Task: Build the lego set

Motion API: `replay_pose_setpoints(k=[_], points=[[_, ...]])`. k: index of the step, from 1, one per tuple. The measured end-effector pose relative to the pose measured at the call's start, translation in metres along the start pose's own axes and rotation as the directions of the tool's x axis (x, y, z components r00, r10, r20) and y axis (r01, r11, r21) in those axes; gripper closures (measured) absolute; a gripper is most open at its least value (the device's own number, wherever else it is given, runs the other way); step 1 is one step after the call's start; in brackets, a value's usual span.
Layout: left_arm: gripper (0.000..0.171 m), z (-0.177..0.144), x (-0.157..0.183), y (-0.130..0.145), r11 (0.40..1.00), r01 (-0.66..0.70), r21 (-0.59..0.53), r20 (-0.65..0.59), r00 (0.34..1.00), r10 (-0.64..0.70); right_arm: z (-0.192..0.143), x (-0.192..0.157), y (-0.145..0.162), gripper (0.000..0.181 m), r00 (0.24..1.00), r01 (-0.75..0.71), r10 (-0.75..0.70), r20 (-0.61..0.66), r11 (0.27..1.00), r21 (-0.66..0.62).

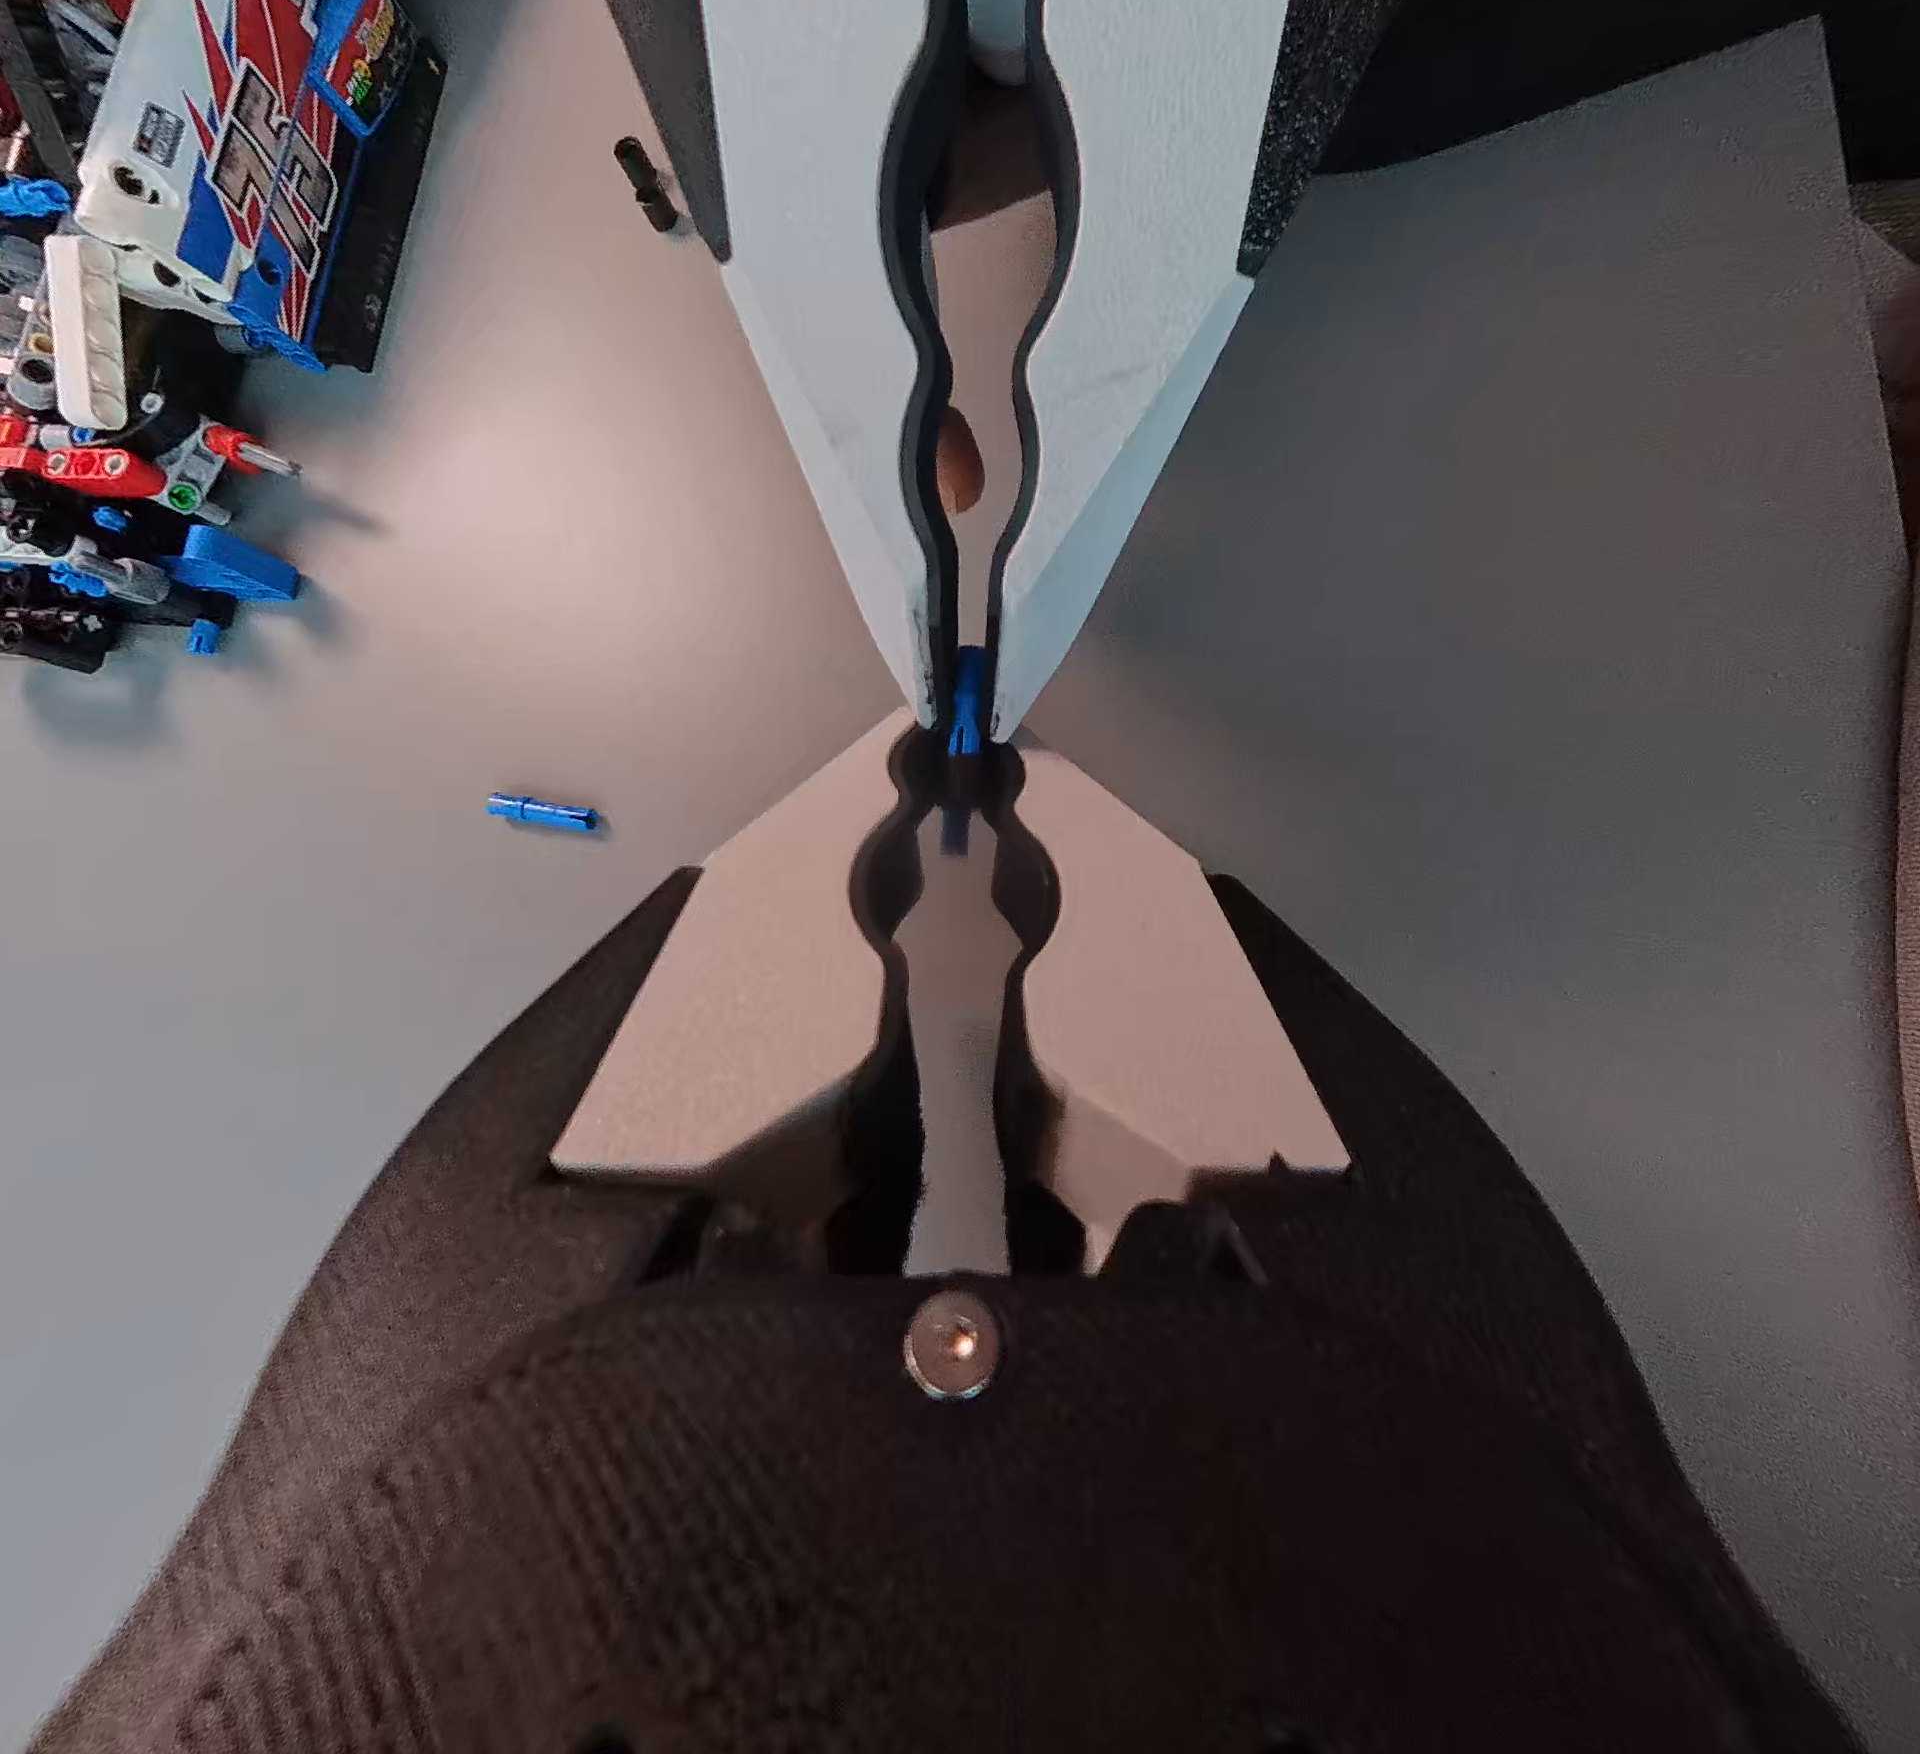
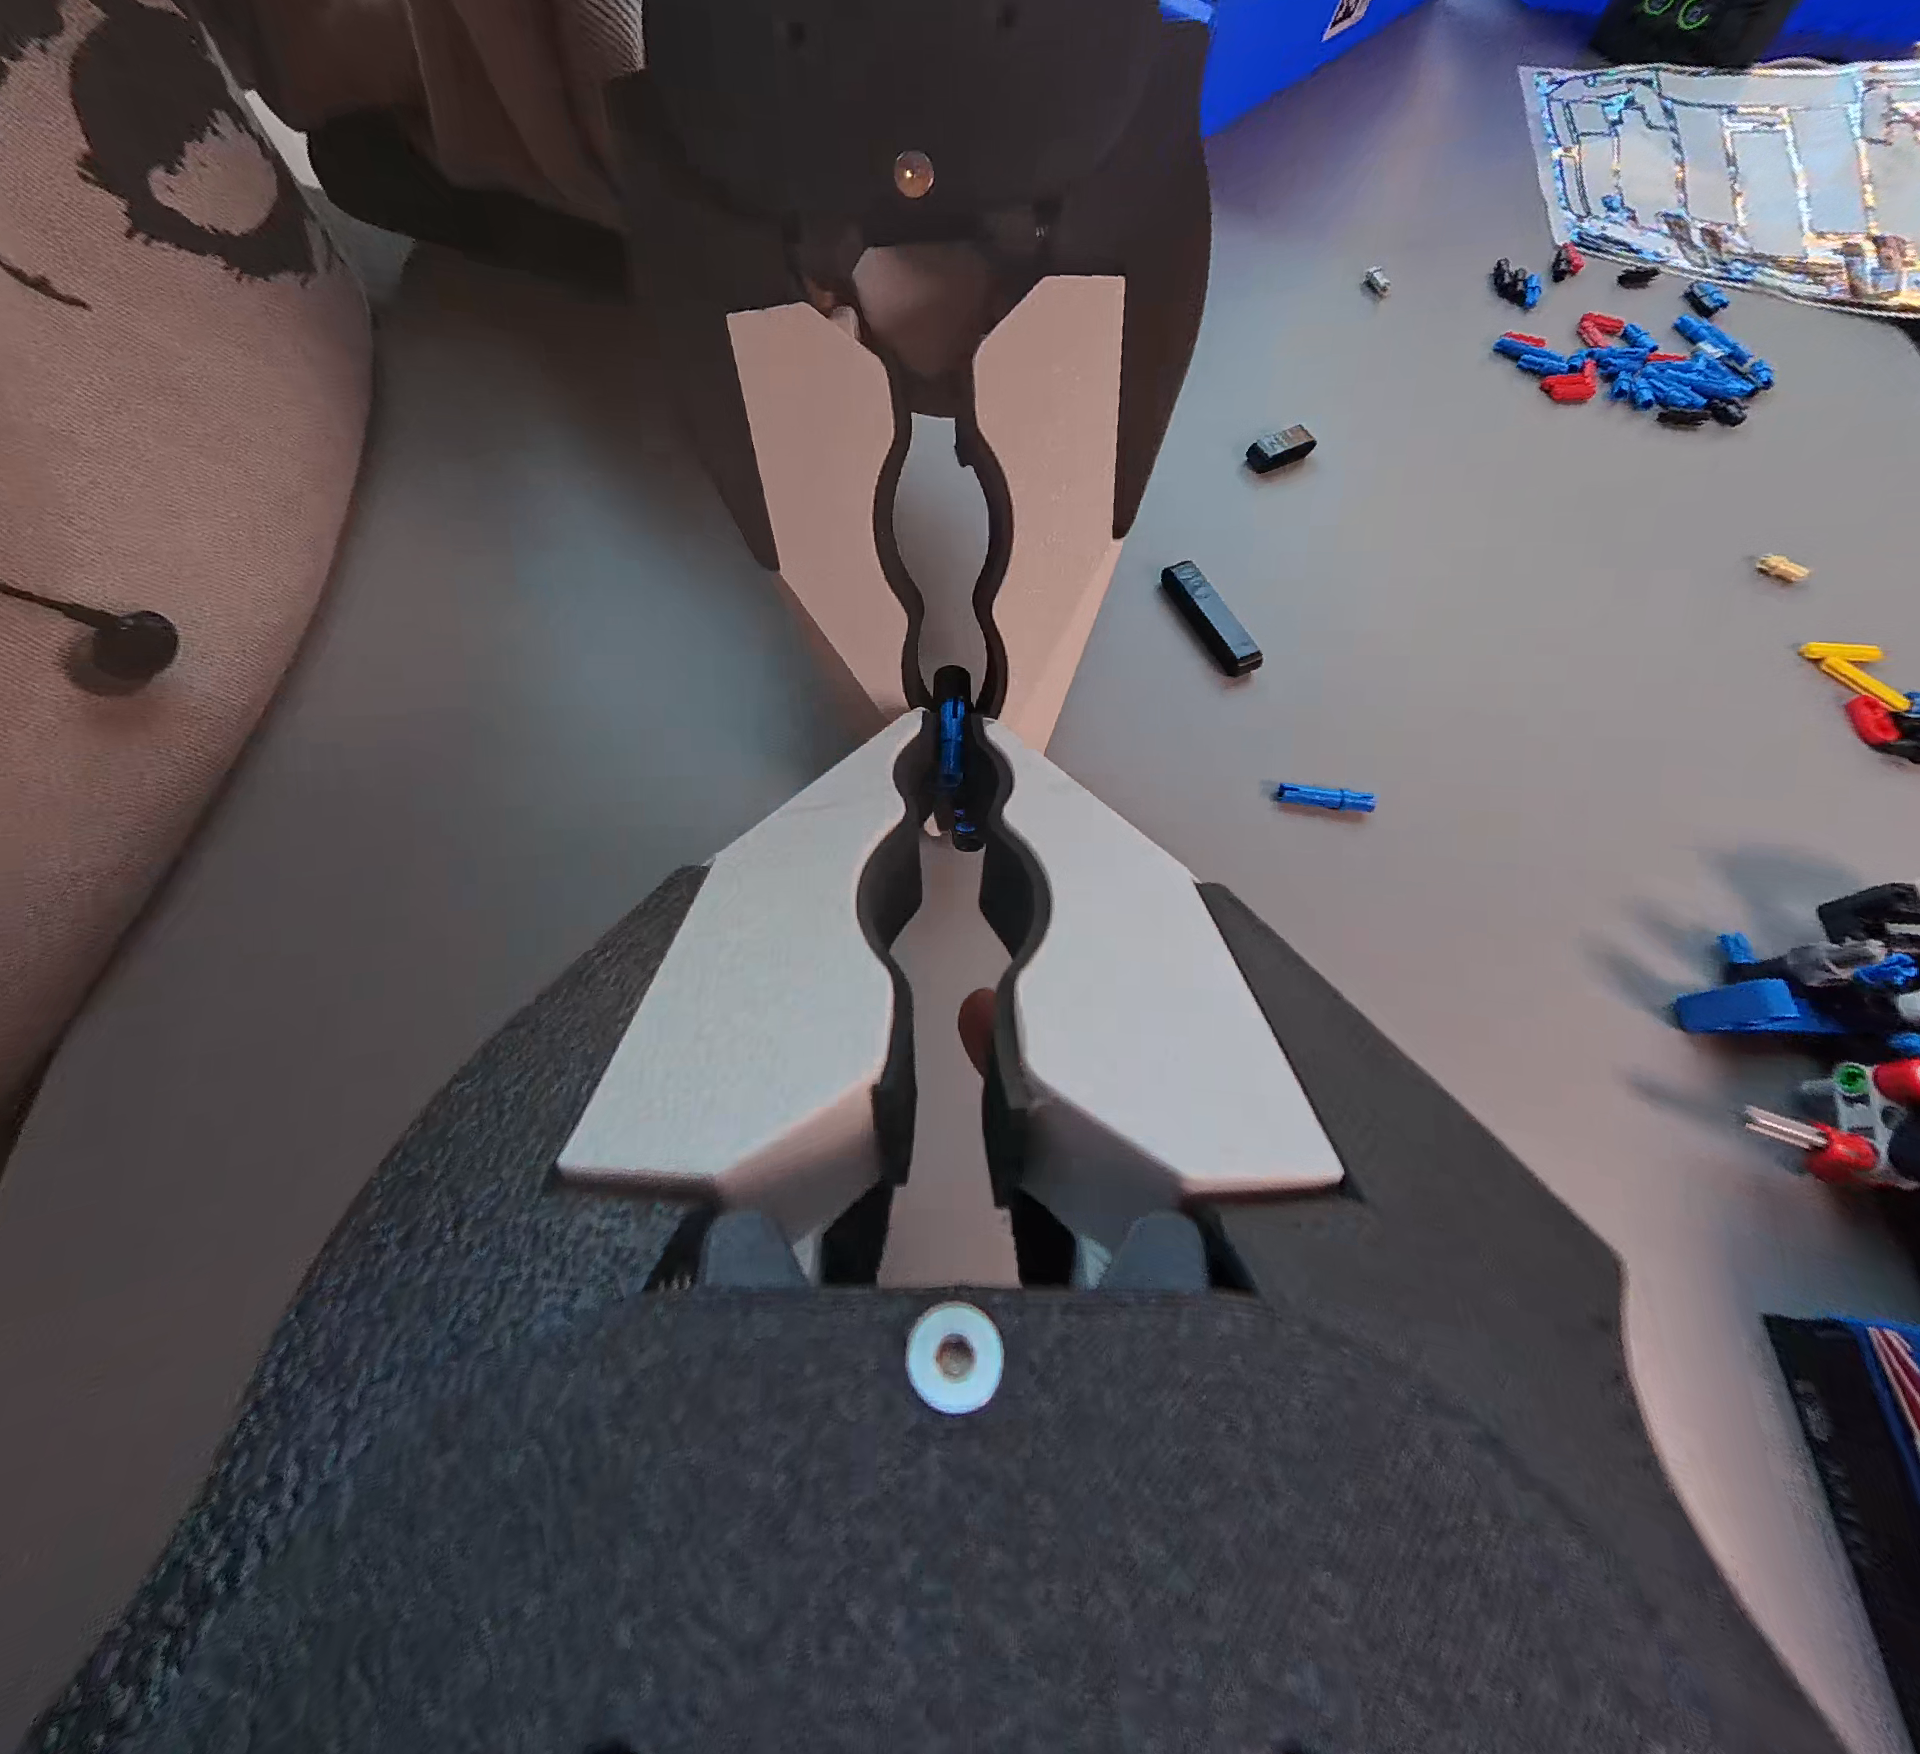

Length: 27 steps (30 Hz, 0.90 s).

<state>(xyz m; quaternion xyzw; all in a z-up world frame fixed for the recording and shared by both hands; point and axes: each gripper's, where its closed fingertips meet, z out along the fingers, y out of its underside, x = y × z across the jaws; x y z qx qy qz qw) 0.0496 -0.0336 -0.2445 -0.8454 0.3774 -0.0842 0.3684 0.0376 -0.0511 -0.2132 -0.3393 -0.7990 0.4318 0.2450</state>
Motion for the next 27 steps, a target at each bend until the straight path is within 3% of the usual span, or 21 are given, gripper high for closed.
replay_pose_setpoints(k=[5,9,13,15,17,19,20,23,27], points=[[0.166,-0.004,-0.004,-0.003,0.997,0.058,0.047,-0.015,0.998,-0.058,0.001,0.004,-0.005,0.18,0.998,-0.06,0.06,0.002,0.994,0.087],[0.166,-0.011,-0.007,-0.012,0.974,0.182,0.136,-0.091,0.981,-0.17,-0.009,0.01,-0.013,0.173,0.994,-0.104,0.1,0.034,0.98,0.167],[0.166,-0.018,-0.015,-0.021,0.906,0.35,0.238,-0.171,0.933,-0.315,-0.016,0.016,-0.014,0.168,0.998,-0.058,0.063,-0.019,0.981,0.184],[0.166,-0.025,-0.028,-0.028,0.79,0.521,0.322,-0.257,0.852,-0.457,-0.02,0.022,-0.02,0.159,0.996,0.007,0.011,-0.091,0.979,0.201],[0.166,-0.037,-0.04,-0.036,0.595,0.715,0.366,-0.426,0.698,-0.576,-0.022,0.029,-0.025,0.146,0.978,0.104,-0.066,-0.197,0.977,0.187],[0.166,-0.047,-0.052,-0.039,0.43,0.821,0.375,-0.539,0.571,-0.619,-0.02,0.037,-0.027,0.135,0.937,0.199,-0.149,-0.317,0.971,0.133],[0.166,-0.051,-0.053,-0.042,0.375,0.854,0.359,-0.593,0.52,-0.615,-0.018,0.041,-0.028,0.131,0.908,0.238,-0.186,-0.375,0.966,0.098],[0.166,-0.052,-0.048,-0.052,0.288,0.901,0.325,-0.678,0.434,-0.593,-0.008,0.049,-0.03,0.125,0.835,0.318,-0.282,-0.473,0.948,-0.003],[0.166,-0.055,-0.053,-0.055,0.197,0.923,0.33,-0.708,0.381,-0.594,-0.011,0.052,-0.038,0.146,0.795,0.349,-0.296,-0.53,0.937,0.001]])
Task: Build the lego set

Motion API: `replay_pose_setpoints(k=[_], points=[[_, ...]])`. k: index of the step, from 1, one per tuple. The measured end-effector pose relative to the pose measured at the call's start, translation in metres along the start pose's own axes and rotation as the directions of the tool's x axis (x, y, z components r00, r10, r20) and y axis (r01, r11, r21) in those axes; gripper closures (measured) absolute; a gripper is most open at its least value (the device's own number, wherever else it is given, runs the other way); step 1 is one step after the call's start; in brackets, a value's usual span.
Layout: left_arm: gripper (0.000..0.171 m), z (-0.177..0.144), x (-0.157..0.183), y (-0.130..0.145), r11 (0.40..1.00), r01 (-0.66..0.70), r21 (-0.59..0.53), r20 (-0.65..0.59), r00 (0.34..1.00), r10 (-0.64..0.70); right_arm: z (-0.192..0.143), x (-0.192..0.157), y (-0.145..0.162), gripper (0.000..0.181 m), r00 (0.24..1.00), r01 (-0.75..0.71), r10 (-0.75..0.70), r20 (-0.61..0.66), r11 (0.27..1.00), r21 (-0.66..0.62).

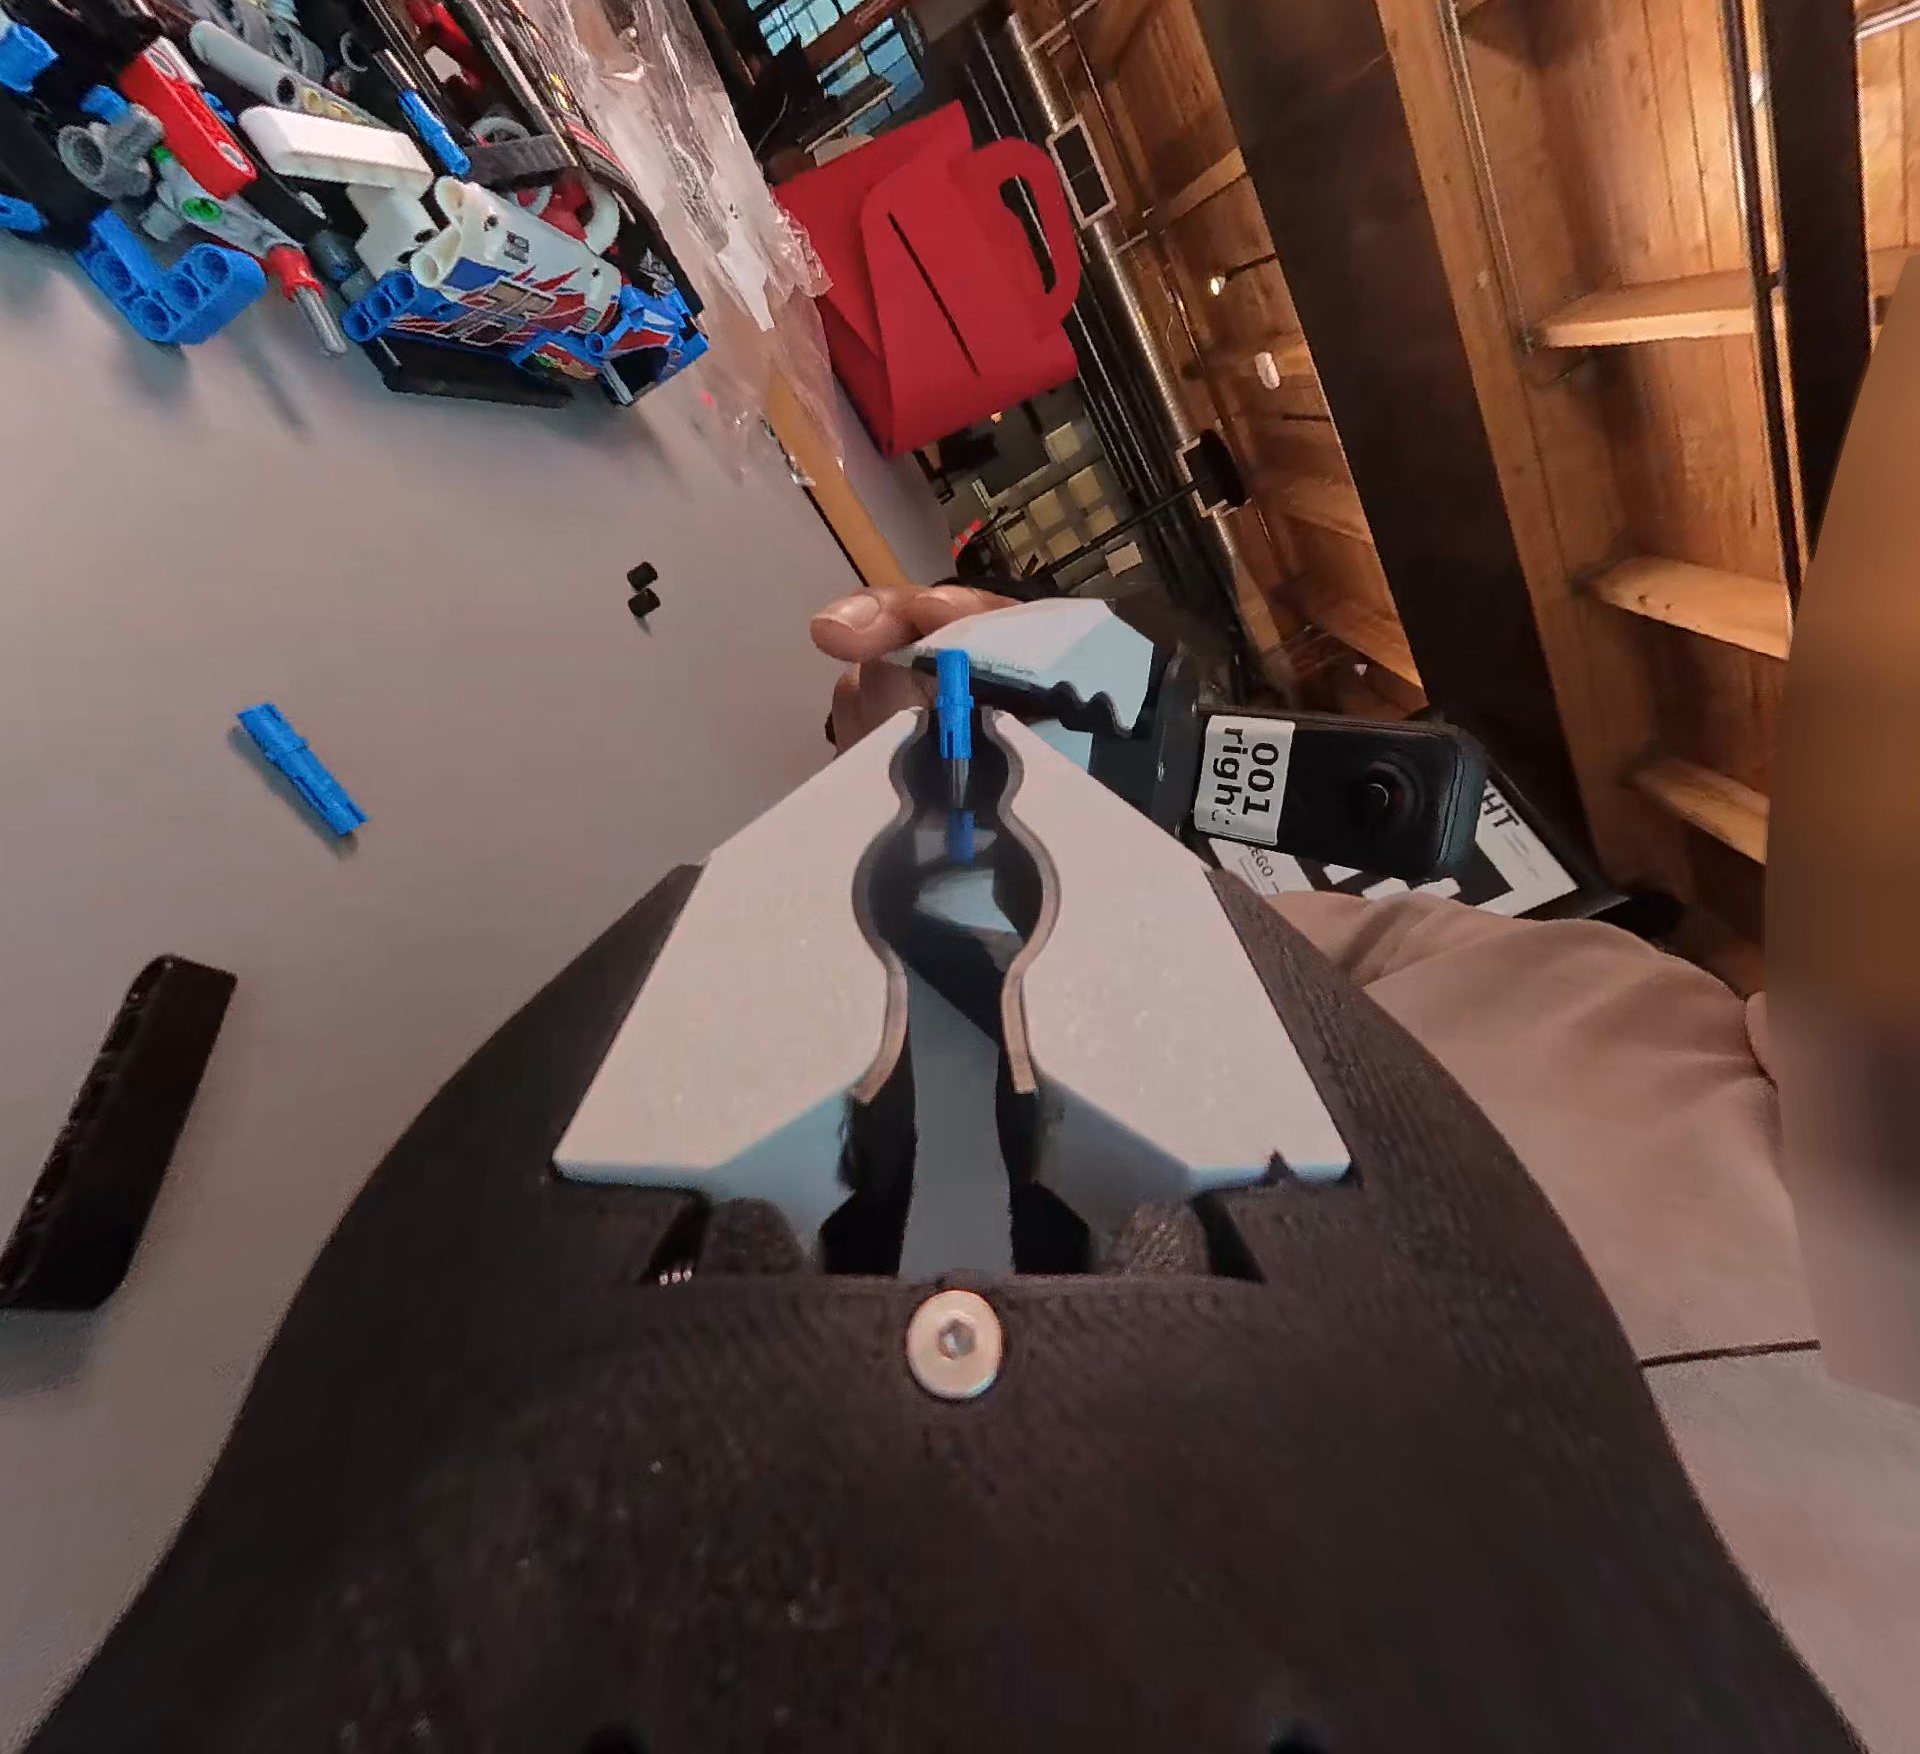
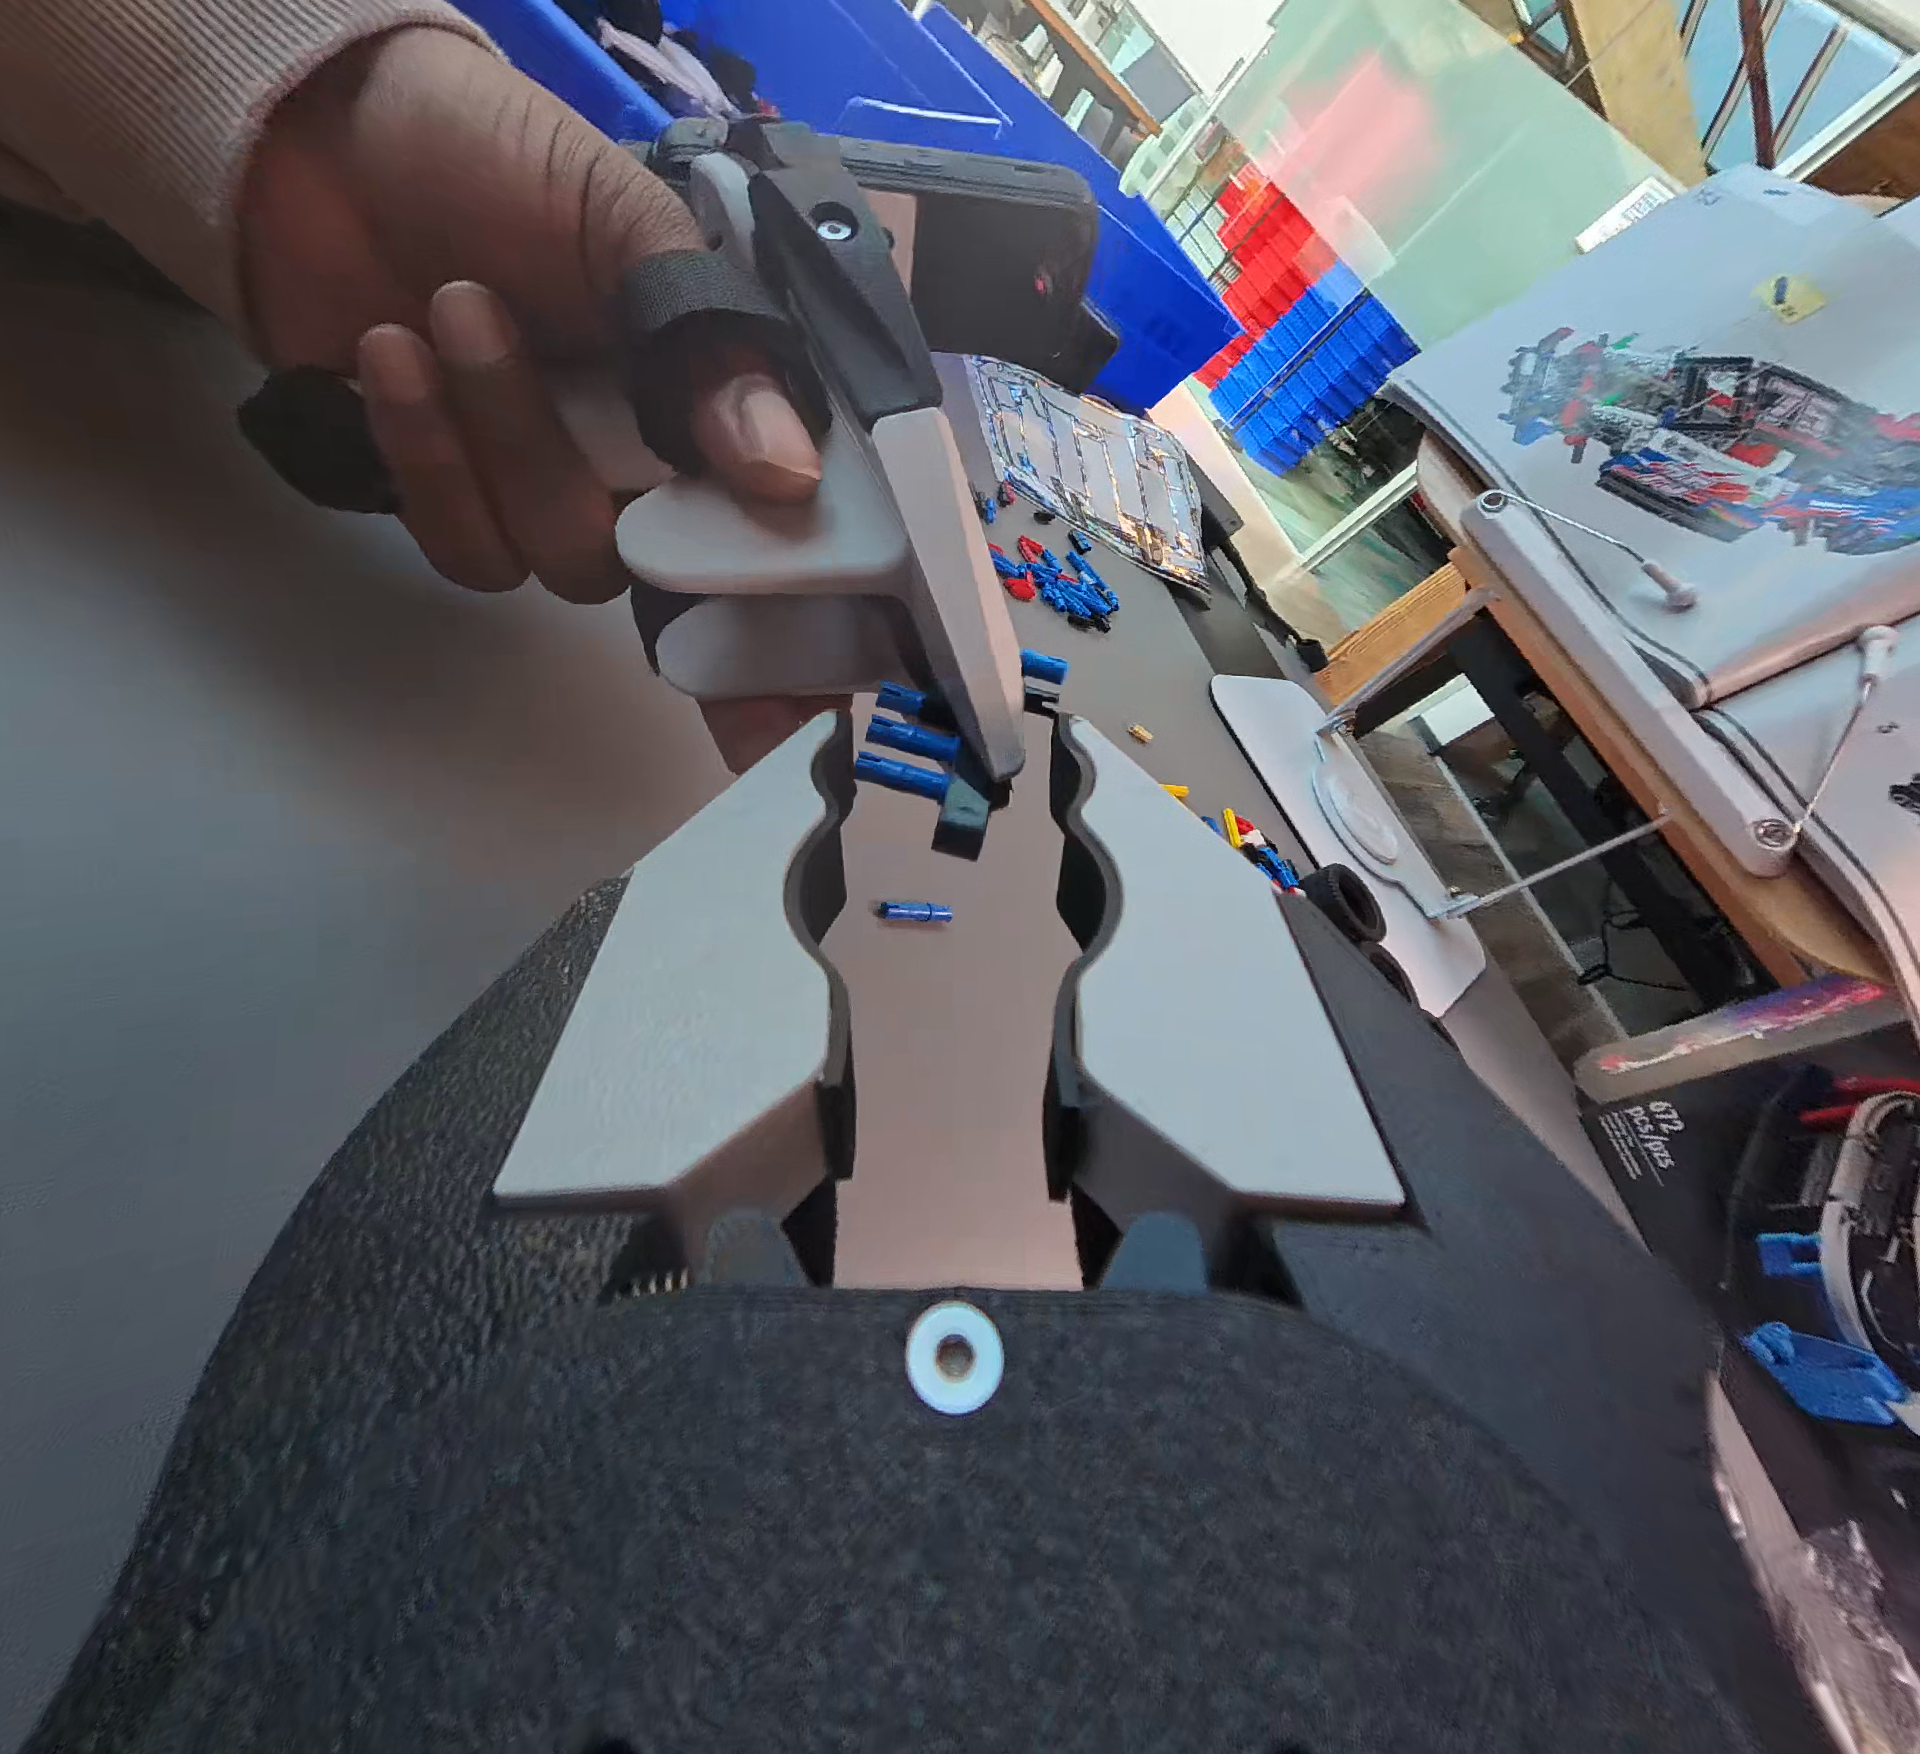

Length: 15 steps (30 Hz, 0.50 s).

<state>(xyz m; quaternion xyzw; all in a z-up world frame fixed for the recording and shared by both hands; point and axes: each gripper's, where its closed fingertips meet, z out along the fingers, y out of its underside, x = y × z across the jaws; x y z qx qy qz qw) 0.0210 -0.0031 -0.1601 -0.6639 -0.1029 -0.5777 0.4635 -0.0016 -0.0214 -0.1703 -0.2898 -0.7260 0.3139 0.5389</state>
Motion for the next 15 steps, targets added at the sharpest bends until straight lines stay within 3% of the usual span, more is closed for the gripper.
replay_pose_setpoints(k=[4,7,9,11,13,15], points=[[0.164,-0.002,0.008,0.0,0.999,-0.033,-0.001,-0.045,0.998,0.033,-0.007,0.001,-0.004,0.156,0.999,-0.046,0.044,0.03,0.998,0.044],[0.141,-0.01,0.02,-0.003,0.978,-0.205,-0.032,-0.059,0.977,0.203,-0.015,0.006,-0.01,0.157,0.987,-0.144,0.137,0.079,0.984,0.102],[0.129,-0.018,0.023,-0.007,0.878,-0.471,-0.084,0.008,0.881,0.473,-0.023,0.005,-0.011,0.157,0.948,-0.28,0.254,0.191,0.952,0.124],[0.128,-0.022,0.02,-0.003,0.676,-0.714,-0.184,0.053,0.68,0.732,-0.032,0.003,-0.016,0.157,0.893,-0.396,0.34,0.295,0.906,0.152],[0.13,-0.021,0.022,0.006,0.532,-0.812,-0.24,0.034,0.541,0.84,-0.035,0.002,-0.02,0.157,0.855,-0.455,0.38,0.351,0.876,0.158],[0.135,-0.018,0.028,0.013,0.494,-0.838,-0.234,0.004,0.507,0.862,-0.035,-0.003,-0.022,0.157,0.832,-0.48,0.392,0.392,0.864,0.153]])
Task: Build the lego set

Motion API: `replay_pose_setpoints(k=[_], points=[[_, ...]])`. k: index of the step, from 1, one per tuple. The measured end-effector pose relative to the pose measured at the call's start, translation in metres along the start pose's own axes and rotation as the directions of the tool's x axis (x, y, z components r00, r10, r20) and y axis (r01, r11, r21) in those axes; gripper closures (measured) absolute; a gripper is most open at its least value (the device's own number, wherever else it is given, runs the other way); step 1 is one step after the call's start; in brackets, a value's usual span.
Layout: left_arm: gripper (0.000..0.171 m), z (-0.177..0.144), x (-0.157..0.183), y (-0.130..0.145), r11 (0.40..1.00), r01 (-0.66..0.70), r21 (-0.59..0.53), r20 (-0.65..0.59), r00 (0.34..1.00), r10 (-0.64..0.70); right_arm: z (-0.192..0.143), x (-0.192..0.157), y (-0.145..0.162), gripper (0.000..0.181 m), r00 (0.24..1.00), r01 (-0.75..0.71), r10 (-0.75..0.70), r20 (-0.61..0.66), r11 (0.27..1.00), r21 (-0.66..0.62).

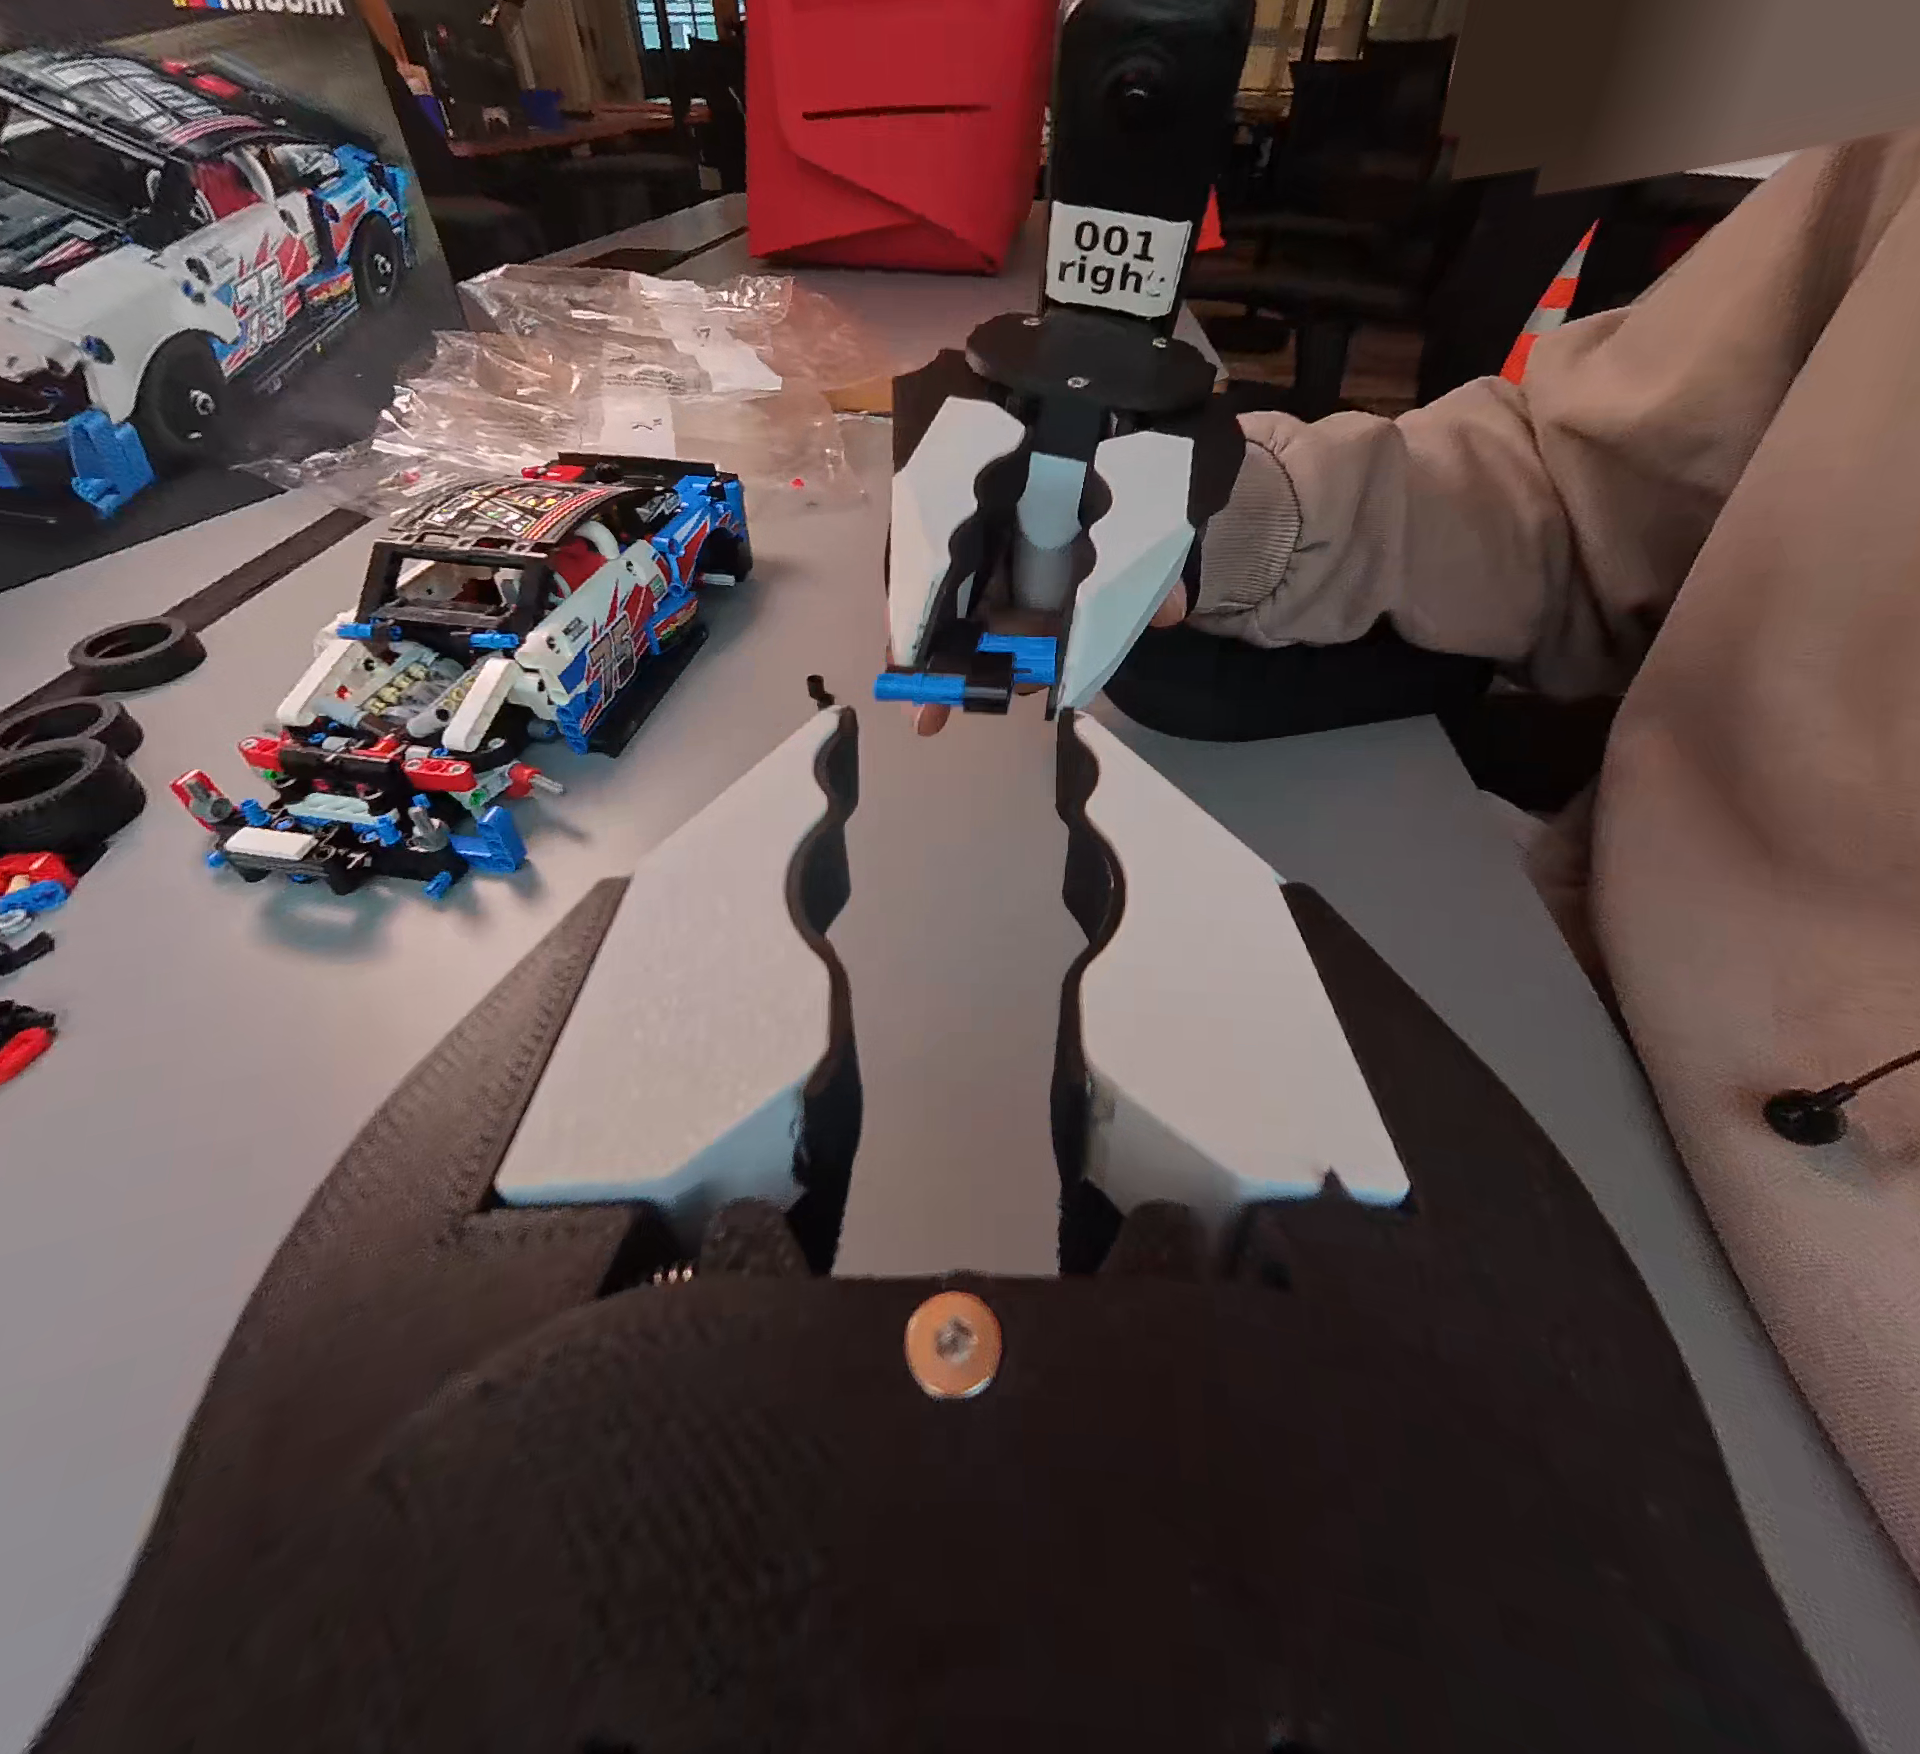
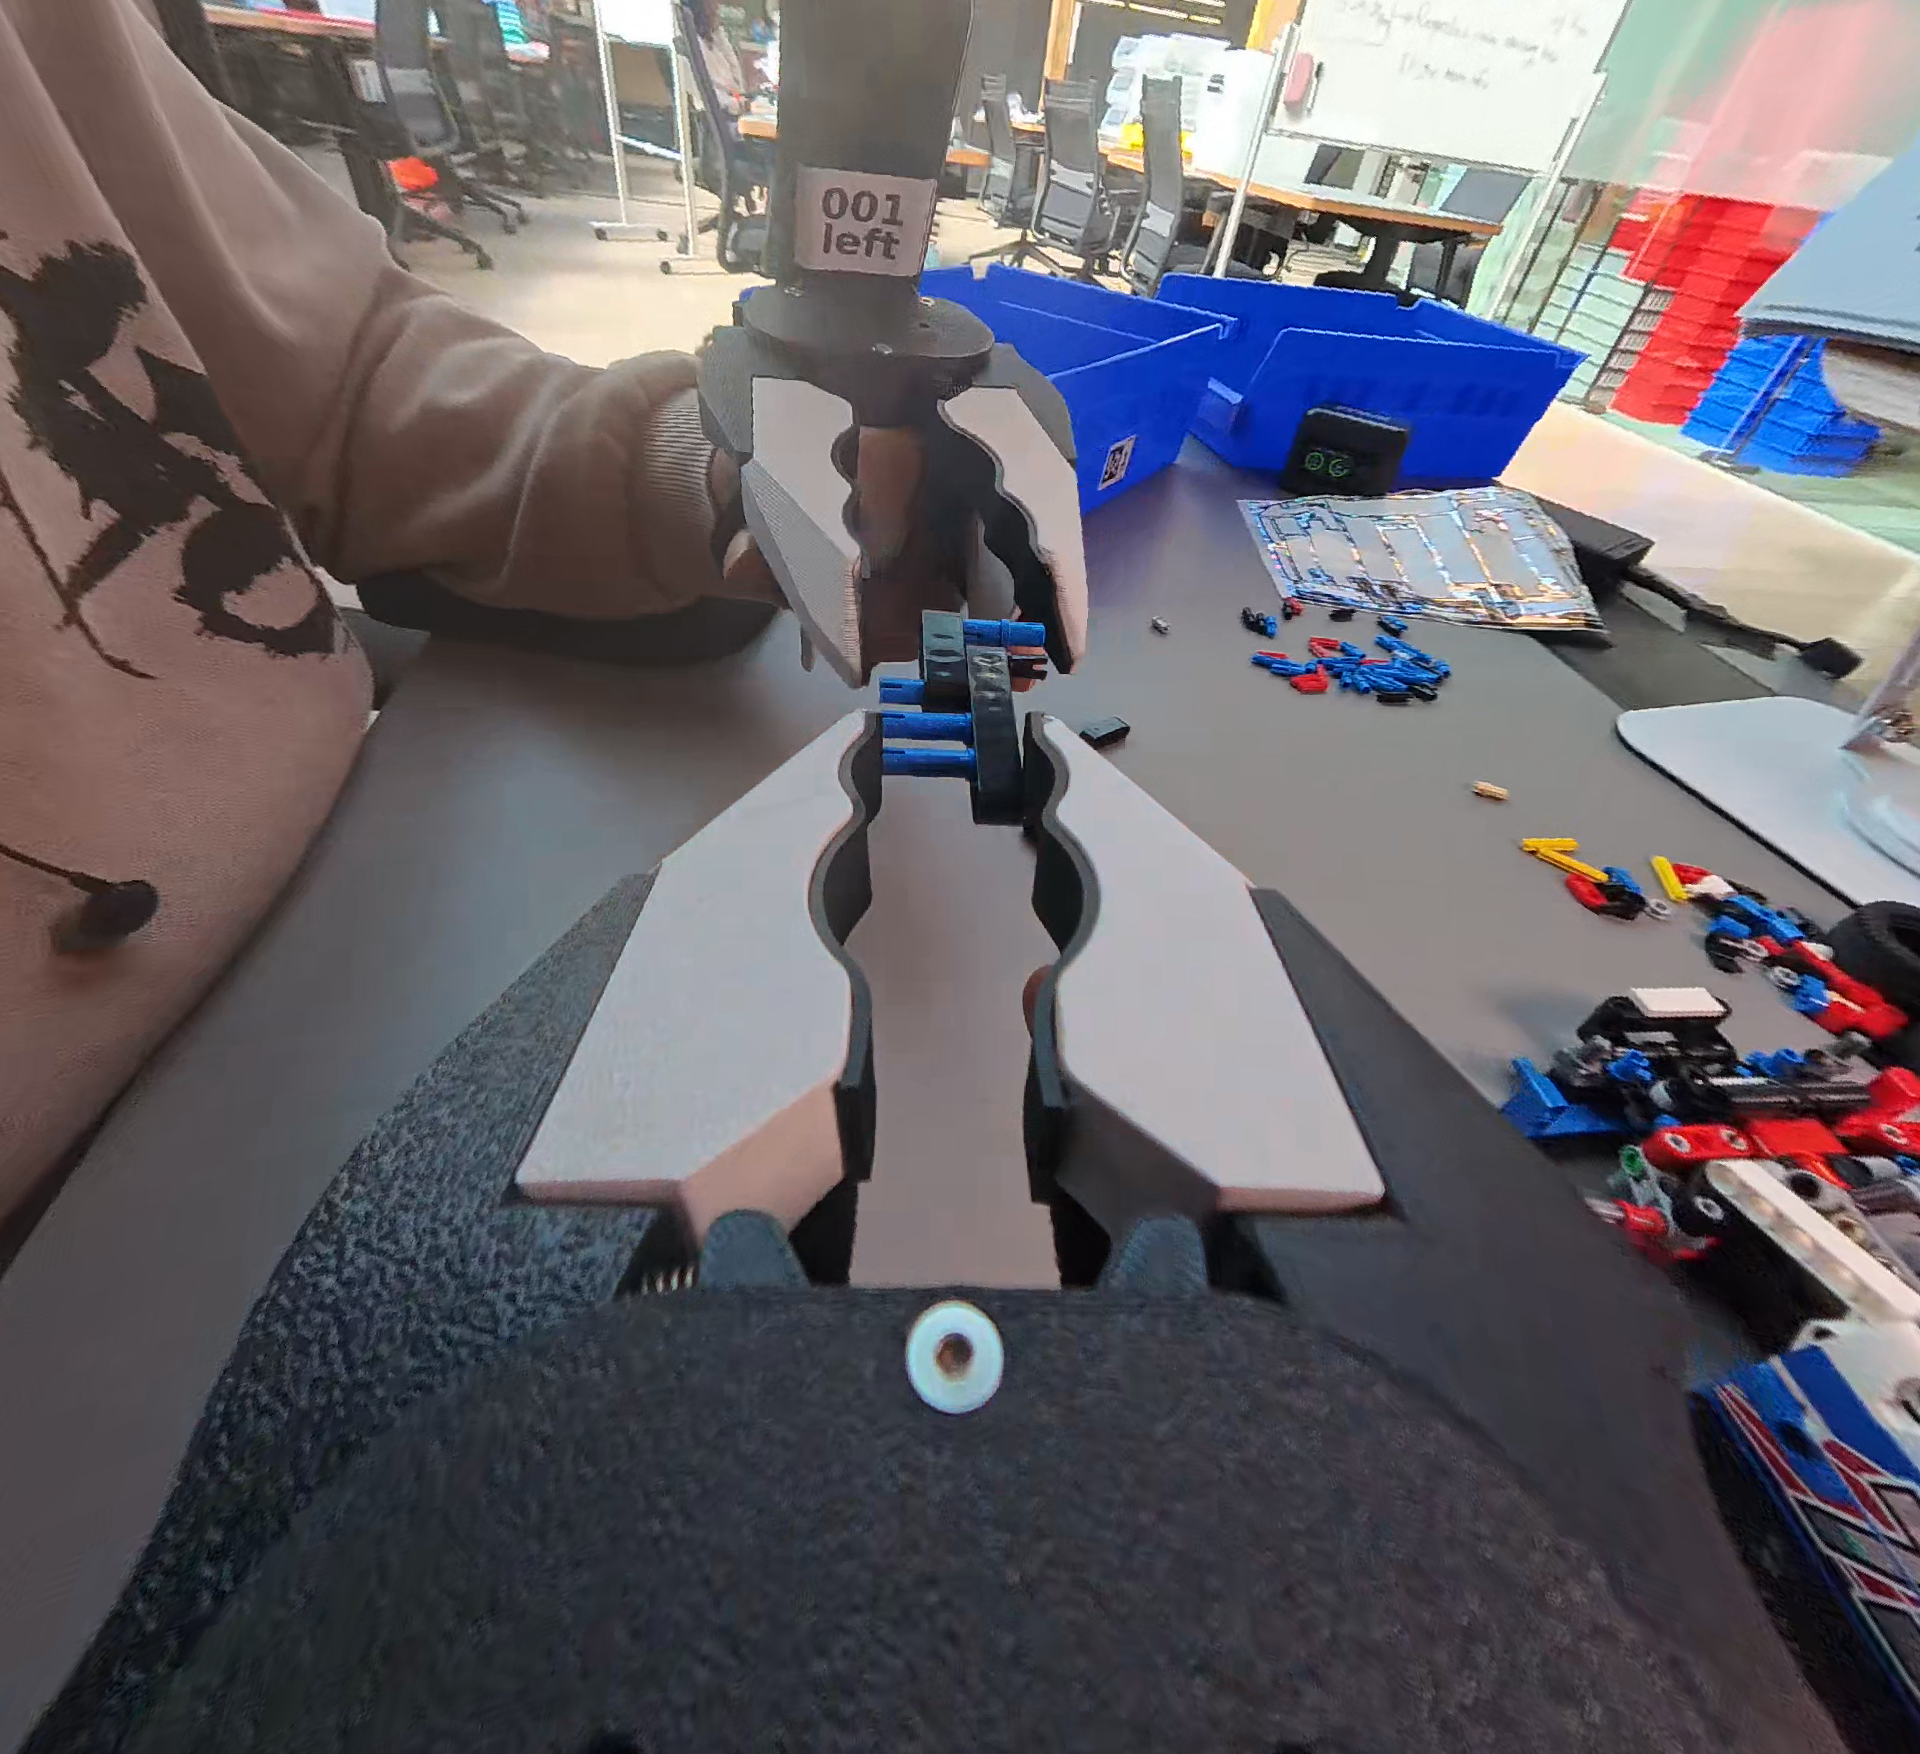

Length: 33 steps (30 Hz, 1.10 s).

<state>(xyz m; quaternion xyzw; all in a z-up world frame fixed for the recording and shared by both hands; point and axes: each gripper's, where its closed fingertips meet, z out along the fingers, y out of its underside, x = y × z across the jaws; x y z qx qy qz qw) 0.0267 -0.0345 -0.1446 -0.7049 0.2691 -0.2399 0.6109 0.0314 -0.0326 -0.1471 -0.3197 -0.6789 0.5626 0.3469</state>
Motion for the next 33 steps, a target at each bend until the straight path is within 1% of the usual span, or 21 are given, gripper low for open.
replay_pose_setpoints(k=[2,4,7,9,13,17,19,21,22,23,26,28,33], points=[[0.141,0.0006,0.0015,-0.0022,1.0,0.008,0.011,0.002,1.0,-0.008,0.0022,-0.0042,0.0042,0.157,1.0,0.004,-0.004,0.02,1.0,-0.02],[0.147,0.0008,0.0026,0.0,1.0,0.001,-0.003,-0.006,1.0,-0.001,0.0042,-0.0073,0.008,0.157,0.999,0.016,-0.015,0.029,0.999,-0.037],[0.148,0.0,0.0038,0.0023,1.0,-0.008,-0.021,-0.016,1.0,0.007,0.0051,-0.0089,0.0088,0.157,0.999,0.014,-0.013,0.039,0.999,-0.039],[0.148,-0.0006,0.0033,0.0021,1.0,0.012,-0.022,-0.018,1.0,-0.013,0.0054,-0.0084,0.0084,0.157,0.999,0.02,-0.018,0.033,0.999,-0.036],[0.148,-0.0019,-0.0006,0.0017,0.996,0.094,-0.01,-0.023,0.995,-0.094,0.0071,-0.0052,0.0068,0.157,0.999,0.037,-0.037,-0.007,0.999,-0.033],[0.149,-0.0038,-0.0023,-0.0013,0.983,0.183,0.029,-0.055,0.982,-0.181,0.0084,-0.0029,0.0024,0.157,0.997,0.056,-0.057,-0.046,0.998,-0.015],[0.149,-0.0039,-0.0013,-0.0029,0.98,0.193,0.045,-0.065,0.98,-0.19,0.0081,-0.0038,0.0012,0.157,0.998,0.043,-0.043,-0.036,0.999,-0.007],[0.147,-0.0043,-0.0001,-0.0066,0.968,0.241,0.073,-0.095,0.968,-0.234,0.0081,-0.0039,0.0036,0.157,0.999,0.036,-0.036,-0.03,0.999,-0.013],[0.144,-0.0044,0.0015,-0.0068,0.96,0.27,0.073,-0.12,0.958,-0.26,0.0082,-0.0039,0.0043,0.157,0.999,0.039,-0.04,-0.032,0.999,-0.013],[0.145,-0.0043,0.0012,-0.0054,0.958,0.28,0.068,-0.124,0.955,-0.27,0.0079,-0.0043,0.0041,0.157,0.999,0.034,-0.034,-0.028,0.999,-0.007],[0.142,-0.0036,0.0021,-0.0036,0.966,0.251,0.057,-0.111,0.964,-0.243,0.0069,-0.0037,0.003,0.157,1.0,0.009,-0.009,-0.019,1.0,0.002],[0.149,-0.0047,0.0004,-0.005,0.962,0.264,0.066,-0.11,0.961,-0.256,0.0076,-0.0051,0.0025,0.157,1.0,0.011,-0.011,-0.018,1.0,0.007],[0.149,-0.0061,0.0004,-0.006,0.954,0.293,0.065,-0.133,0.95,-0.283,0.0088,-0.0053,0.0011,0.157,1.0,-0.006,0.006,-0.017,1.0,0.019]])
